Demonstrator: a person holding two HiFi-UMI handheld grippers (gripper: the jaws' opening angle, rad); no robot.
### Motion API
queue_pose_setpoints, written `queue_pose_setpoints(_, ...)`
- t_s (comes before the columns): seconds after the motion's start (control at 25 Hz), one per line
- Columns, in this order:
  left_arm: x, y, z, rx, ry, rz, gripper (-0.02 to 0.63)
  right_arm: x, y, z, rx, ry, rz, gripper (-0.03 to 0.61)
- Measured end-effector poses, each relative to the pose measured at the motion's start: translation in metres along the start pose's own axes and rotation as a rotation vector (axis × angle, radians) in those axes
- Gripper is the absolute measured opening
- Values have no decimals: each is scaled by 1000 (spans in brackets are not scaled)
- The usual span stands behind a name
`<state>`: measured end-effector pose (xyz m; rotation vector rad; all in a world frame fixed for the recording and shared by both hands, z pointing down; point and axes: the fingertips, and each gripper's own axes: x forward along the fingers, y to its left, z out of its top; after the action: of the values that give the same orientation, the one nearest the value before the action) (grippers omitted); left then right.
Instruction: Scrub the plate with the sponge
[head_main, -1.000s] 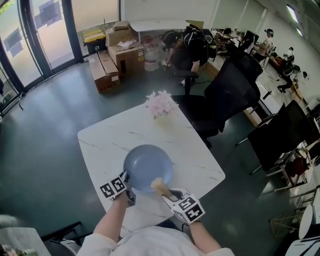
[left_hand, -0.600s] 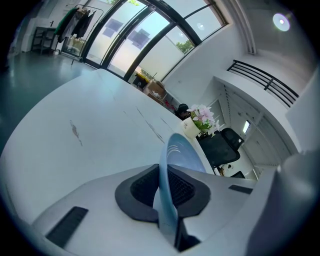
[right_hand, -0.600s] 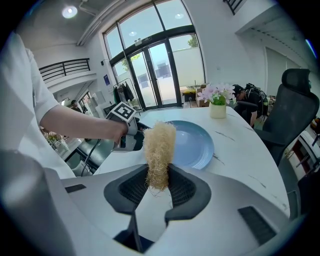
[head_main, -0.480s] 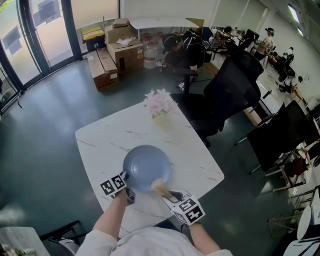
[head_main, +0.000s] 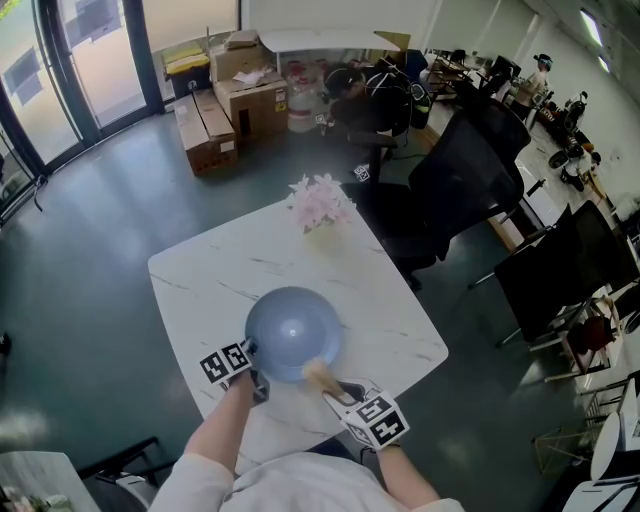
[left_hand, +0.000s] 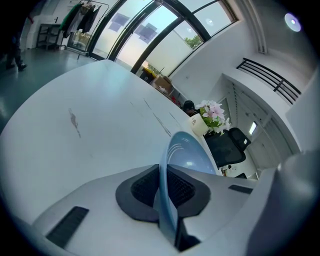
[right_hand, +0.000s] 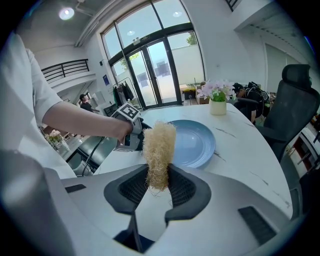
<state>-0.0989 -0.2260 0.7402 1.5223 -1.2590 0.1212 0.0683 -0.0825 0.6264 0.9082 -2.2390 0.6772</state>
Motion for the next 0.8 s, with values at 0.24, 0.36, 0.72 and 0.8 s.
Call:
queue_pose_setpoints(0.24,2,-1,0,9,17,11,44,2,1,1,0,0,5,121)
queue_pose_setpoints(0.36,3,1,3,12,11,6,44,5,2,2,-4,0,7,121)
queue_pose_setpoints(0.72,-2,-2,6,2,-3,-57,46,8,3,7,-14,-1,-1,121)
queue_pose_setpoints(0.8,-5,-1,7,5,-6,-67,46,7,3,9,-16,-3,-5,121)
